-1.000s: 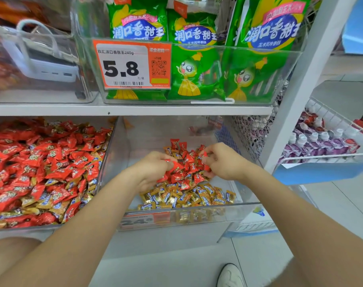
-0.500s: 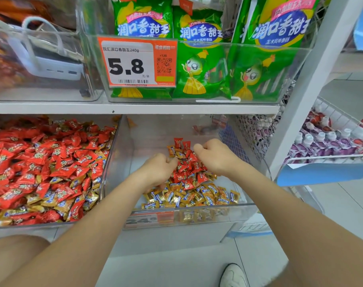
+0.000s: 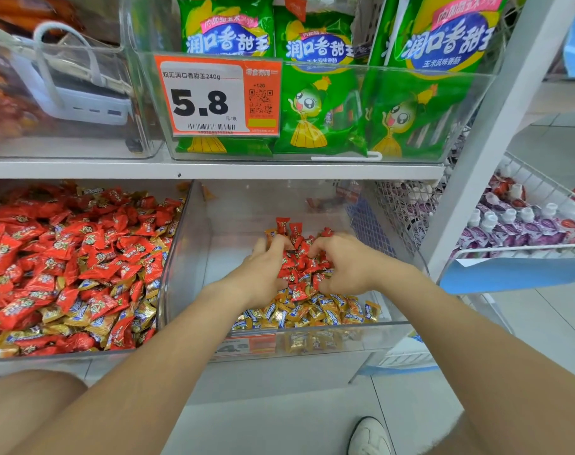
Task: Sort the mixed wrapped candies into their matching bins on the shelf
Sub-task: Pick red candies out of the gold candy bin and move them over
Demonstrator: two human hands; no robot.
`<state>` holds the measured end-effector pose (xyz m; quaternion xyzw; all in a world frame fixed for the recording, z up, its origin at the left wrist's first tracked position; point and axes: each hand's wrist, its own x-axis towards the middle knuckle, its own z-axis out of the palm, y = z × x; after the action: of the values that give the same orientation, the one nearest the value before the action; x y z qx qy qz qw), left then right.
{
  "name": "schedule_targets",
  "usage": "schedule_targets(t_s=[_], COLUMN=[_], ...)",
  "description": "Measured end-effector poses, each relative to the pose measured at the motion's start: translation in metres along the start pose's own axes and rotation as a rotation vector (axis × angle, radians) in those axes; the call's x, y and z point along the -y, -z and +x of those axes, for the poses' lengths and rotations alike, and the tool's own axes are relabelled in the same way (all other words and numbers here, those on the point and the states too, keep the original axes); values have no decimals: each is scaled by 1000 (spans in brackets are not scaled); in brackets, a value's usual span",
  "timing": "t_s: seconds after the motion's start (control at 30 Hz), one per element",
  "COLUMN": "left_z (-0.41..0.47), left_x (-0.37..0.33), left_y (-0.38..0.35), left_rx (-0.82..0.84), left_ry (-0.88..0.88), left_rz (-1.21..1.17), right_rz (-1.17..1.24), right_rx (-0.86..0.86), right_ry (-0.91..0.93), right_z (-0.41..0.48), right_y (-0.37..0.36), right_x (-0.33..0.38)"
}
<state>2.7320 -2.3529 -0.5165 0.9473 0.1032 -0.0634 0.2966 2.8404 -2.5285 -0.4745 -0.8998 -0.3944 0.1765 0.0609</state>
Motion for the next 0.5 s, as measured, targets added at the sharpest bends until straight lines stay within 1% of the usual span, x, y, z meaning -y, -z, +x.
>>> schedule_targets(t_s=[0.1, 0.2, 0.4, 0.5], left_z=[6, 11, 13, 14], left_x=[2, 3, 6, 7], left_y=[-3, -2, 0, 1], left_rx=[46, 52, 39, 49], left_ry=[-13, -4, -62, -77], left_rz=[62, 90, 161, 207], right_rz=[-54, -74, -54, -27], right_rx=[0, -11, 13, 24], right_ry=[35, 68, 99, 71], right_z=[6, 12, 14, 14], right_y=[-8, -12, -17, -18], right_x=[-4, -8, -4, 0])
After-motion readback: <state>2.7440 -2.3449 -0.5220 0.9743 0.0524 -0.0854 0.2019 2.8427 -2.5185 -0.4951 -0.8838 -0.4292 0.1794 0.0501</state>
